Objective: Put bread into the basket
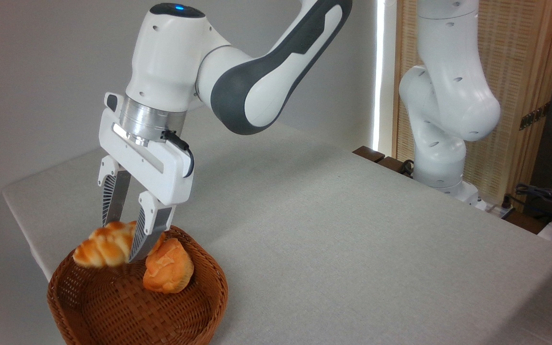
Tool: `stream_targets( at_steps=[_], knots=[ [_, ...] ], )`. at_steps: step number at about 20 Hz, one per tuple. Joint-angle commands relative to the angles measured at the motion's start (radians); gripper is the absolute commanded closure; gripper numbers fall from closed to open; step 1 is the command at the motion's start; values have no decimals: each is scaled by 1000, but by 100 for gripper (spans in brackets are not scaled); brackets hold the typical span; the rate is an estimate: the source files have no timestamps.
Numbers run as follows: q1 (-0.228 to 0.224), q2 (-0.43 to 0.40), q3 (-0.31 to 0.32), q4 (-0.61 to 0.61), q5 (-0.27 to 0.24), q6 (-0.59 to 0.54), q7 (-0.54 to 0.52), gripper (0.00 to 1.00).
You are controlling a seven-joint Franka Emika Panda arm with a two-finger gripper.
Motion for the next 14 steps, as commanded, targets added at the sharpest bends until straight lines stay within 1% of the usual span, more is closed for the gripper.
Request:
stream_targets(
  at_steps=[1,7,9,10,12,14],
  knots=[
    [-3,11,8,12,3,9,18,0],
    [-3,5,9,13,0,6,-13,0],
    [-3,-1,23,20,2,-4,-33,0],
    [-3,-3,29,26,3,-23,-34,0],
    [-3,-3,31,53,9,-101,-34,0],
    [-3,-5,31,102,57,-210,-36,0]
  ],
)
